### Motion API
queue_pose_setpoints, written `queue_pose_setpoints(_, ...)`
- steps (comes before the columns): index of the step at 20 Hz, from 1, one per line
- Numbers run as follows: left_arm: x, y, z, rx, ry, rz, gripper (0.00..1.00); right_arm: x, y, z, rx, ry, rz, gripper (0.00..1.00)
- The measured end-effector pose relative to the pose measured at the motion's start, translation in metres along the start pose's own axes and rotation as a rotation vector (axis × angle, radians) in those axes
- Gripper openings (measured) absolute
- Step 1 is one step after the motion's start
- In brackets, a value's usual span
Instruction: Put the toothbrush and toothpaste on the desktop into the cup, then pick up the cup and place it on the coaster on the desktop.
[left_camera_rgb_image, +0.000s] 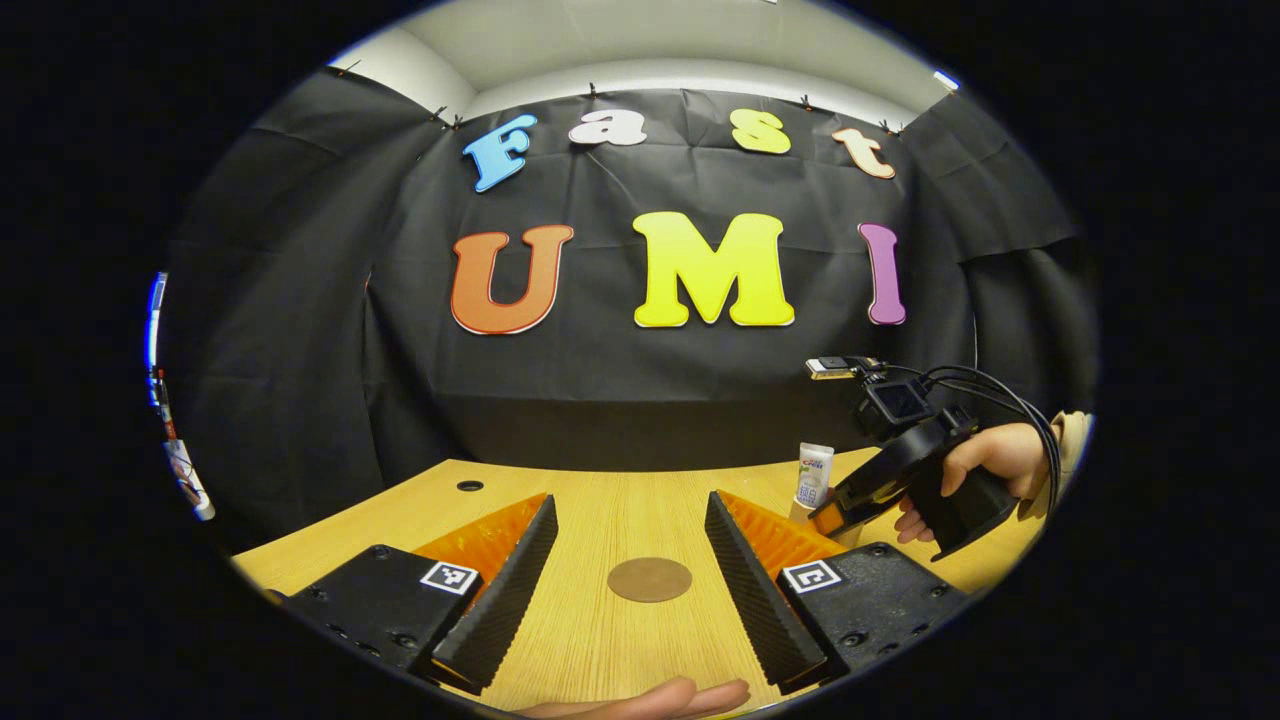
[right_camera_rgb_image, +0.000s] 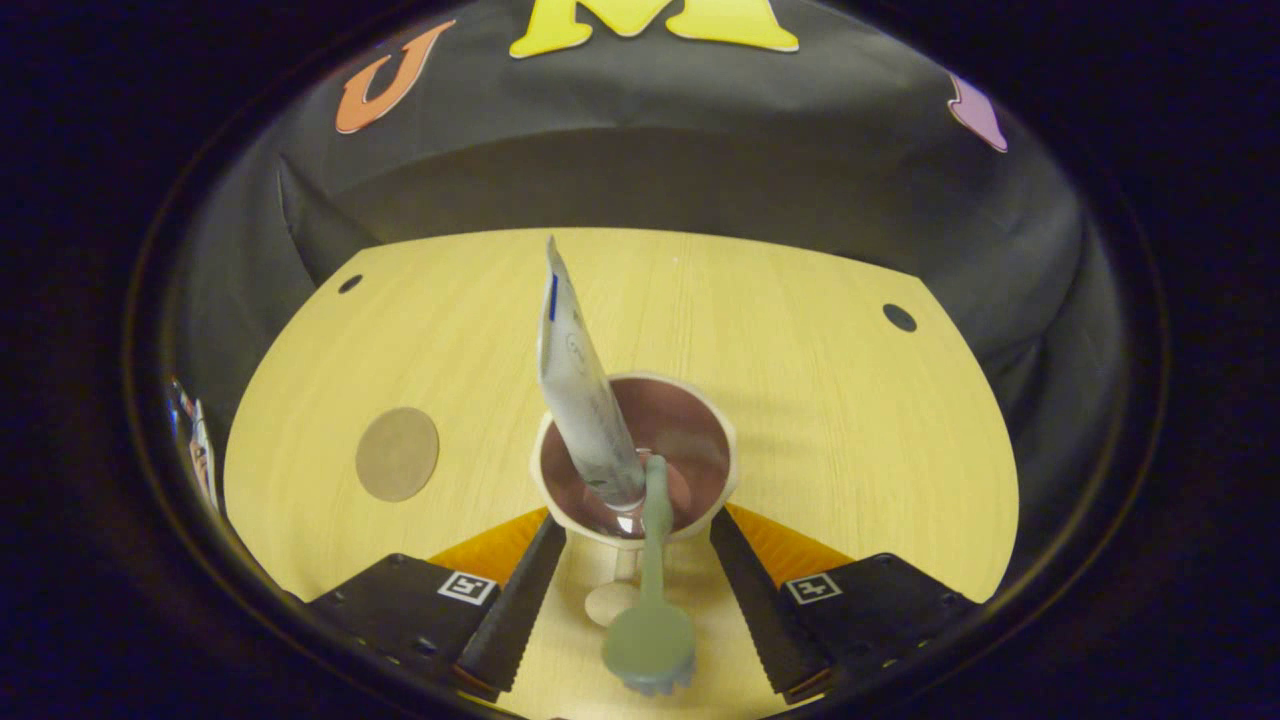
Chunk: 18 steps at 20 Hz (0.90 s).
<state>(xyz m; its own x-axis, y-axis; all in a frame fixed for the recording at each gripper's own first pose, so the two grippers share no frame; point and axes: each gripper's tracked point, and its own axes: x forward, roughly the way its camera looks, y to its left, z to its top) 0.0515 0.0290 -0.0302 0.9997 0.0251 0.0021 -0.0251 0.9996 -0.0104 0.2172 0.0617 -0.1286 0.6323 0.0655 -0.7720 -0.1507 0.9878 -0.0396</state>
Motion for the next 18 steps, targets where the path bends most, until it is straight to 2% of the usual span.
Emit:
queue_pose_setpoints(3,0.001,0.002,-0.005,-0.011,0.016,-0.005,0.95,0.002,0.0,-0.006,-0.009,0.076,-0.023,0.89)
queue_pose_setpoints(5,0.001,0.005,-0.006,-0.013,0.019,0.0,0.95,0.007,0.002,-0.016,-0.015,0.127,-0.037,0.83)
queue_pose_setpoints(6,0.001,0.006,-0.006,-0.015,0.018,0.002,0.95,0.006,0.003,-0.018,-0.022,0.144,-0.04,0.76)
queue_pose_setpoints(7,0.001,0.007,-0.006,-0.018,0.02,0.001,0.95,0.007,0.002,-0.021,-0.021,0.157,-0.038,0.75)
queue_pose_setpoints(9,0.0,0.005,-0.01,-0.021,0.028,-0.006,0.95,0.009,0.003,-0.028,0.005,0.181,-0.021,0.64)
queue_pose_setpoints(10,0.0,0.003,-0.011,-0.022,0.031,-0.012,0.95,0.002,0.005,-0.032,0.03,0.199,-0.002,0.48)
queue_pose_setpoints(11,0.0,0.0,-0.01,-0.025,0.022,-0.027,0.95,0.005,0.005,-0.032,0.037,0.192,0.006,0.4)
queue_pose_setpoints(12,0.0,-0.001,-0.011,-0.025,0.017,-0.037,0.95,0.003,0.007,-0.031,0.025,0.193,0.01,0.27)
queue_pose_setpoints(15,0.001,0.002,-0.018,-0.017,0.023,-0.03,0.95,0.005,0.005,-0.031,0.019,0.171,0.011,0.27)
queue_pose_setpoints(18,0.0,0.008,-0.022,-0.009,0.032,-0.011,0.95,0.006,0.005,-0.03,0.006,0.153,0.038,0.23)
